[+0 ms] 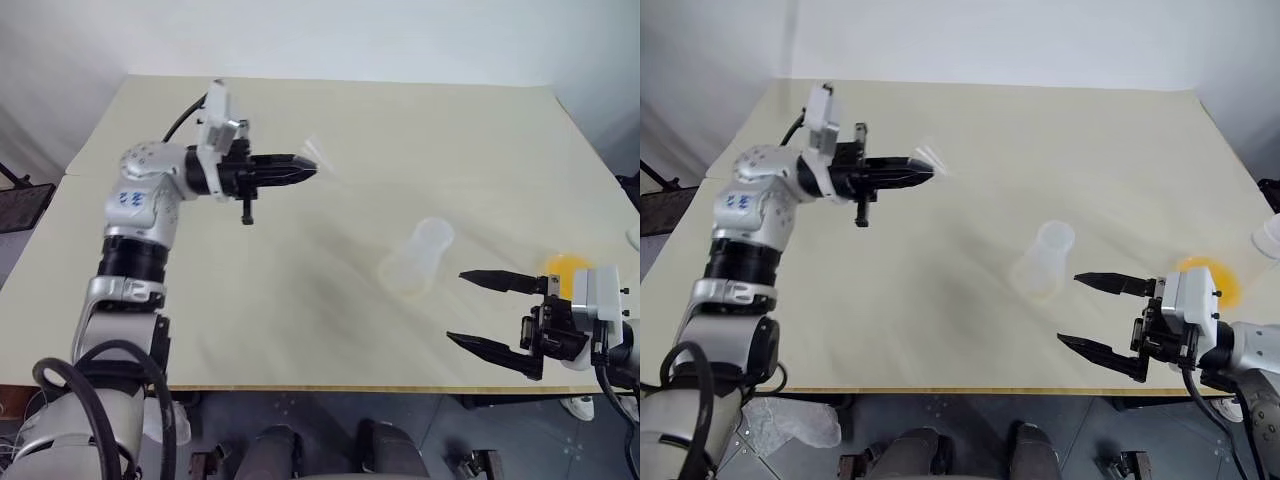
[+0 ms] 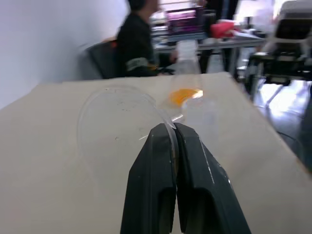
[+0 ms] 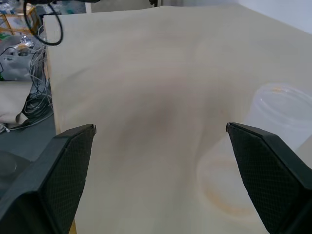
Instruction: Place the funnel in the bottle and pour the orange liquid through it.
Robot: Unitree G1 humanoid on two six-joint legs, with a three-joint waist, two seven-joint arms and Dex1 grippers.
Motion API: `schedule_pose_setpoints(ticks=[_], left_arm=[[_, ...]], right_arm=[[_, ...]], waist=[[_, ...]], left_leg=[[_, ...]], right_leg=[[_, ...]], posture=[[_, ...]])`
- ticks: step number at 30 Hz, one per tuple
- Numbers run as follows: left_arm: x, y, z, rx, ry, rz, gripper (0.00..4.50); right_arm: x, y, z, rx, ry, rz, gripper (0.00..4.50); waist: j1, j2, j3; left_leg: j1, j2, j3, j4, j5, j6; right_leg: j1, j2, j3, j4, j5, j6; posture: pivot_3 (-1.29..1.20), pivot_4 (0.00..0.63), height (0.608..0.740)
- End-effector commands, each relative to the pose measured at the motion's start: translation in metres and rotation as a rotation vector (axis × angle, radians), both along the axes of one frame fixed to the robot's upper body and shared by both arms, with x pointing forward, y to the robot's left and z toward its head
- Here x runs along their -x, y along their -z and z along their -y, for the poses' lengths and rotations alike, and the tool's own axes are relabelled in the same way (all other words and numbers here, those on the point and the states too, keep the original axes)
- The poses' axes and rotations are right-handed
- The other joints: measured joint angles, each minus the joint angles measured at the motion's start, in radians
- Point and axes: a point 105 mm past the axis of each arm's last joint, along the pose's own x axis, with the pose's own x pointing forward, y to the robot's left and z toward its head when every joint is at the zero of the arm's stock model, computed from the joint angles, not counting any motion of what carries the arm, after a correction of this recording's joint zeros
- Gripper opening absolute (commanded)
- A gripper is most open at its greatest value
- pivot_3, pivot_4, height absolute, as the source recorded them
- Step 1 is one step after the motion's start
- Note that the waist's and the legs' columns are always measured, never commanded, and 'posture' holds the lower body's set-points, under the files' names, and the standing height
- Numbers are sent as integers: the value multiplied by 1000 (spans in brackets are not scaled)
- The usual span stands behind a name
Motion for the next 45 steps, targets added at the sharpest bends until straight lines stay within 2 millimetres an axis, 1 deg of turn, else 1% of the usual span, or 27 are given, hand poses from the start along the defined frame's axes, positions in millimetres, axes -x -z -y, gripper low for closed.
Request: schedule_pose_setpoints(ticks=[1, 6, 9, 12, 14, 19, 22, 29, 31, 38, 42, 45], left_arm=[[8, -8, 23, -49, 145, 65, 50], [13, -6, 46, -99, 267, 92, 50], [15, -3, 58, -132, 309, 104, 50], [19, 0, 77, -178, 353, 147, 50], [20, -1, 86, -187, 367, 168, 50], [21, 5, 99, -235, 382, 251, 50], [22, 7, 107, -245, 384, 289, 50], [25, 7, 123, -254, 391, 351, 50], [26, 6, 128, -256, 384, 372, 50], [24, 8, 135, -300, 355, 438, 50], [20, 1, 136, -288, 316, 456, 50], [16, -4, 133, -278, 277, 459, 50]], right_arm=[[7, -10, -3, -6, 7, 61, 4500], [10, -10, -4, -11, 35, 72, 4500], [11, -11, -4, -9, 51, 78, 4500], [13, -11, -3, -10, 77, 86, 4500], [15, -11, -3, -11, 94, 91, 4500], [19, -13, -2, -16, 125, 99, 4500], [18, -15, 3, -30, 174, 108, 4500], [12, -24, 37, -128, 393, 144, 4500], [12, -24, 43, -140, 431, 148, 4500], [17, -22, 40, -152, 467, 155, 4500], [19, -22, 39, -156, 488, 161, 4500], [22, -22, 39, -157, 504, 163, 4500]], waist=[[2, 0, 0], [4, 0, 0], [5, 0, 0], [13, 0, 0], [19, 0, 0], [20, 0, 0], [21, -1, 0], [21, -1, 0], [22, -1, 0], [20, -1, 0], [21, -1, 0], [22, -1, 0]], left_leg=[[0, 0, 0, 0, 0, 0], [-2, 0, 1, 0, 0, 0], [-4, 0, 1, 0, 0, 1], [-10, 0, 0, 4, 1, 1], [-13, 0, 0, 8, 1, 1], [-15, -1, 1, 11, 0, 2], [-15, -1, 1, 11, 1, 2], [-15, -1, 1, 12, 0, 3], [-15, -1, 1, 12, 0, 3], [-15, -2, 2, 11, 0, 4], [-15, -2, 1, 11, 0, 4], [-15, -2, 1, 12, 0, 5]], right_leg=[[0, 0, 0, 0, 0, 0], [-2, 0, -1, 0, 0, 0], [-5, 0, -1, 1, 0, 0], [-8, 0, -2, 2, 0, 0], [-8, 0, -4, 2, 1, 1], [-8, 0, -4, 2, 1, 2], [-7, 0, -4, 2, 1, 2], [-7, -1, -4, 2, 1, 2], [-7, -1, -4, 2, 1, 2], [-8, -1, -4, 2, 1, 2], [-8, -1, -4, 2, 1, 2], [-8, -1, -4, 2, 1, 2]], posture=[[0, 150, 740], [0, 150, 740], [0, 150, 740], [0, 150, 740], [0, 150, 740], [0, 150, 740], [0, 150, 740], [0, 150, 740], [0, 150, 740], [0, 150, 740], [0, 150, 740], [0, 150, 740]])
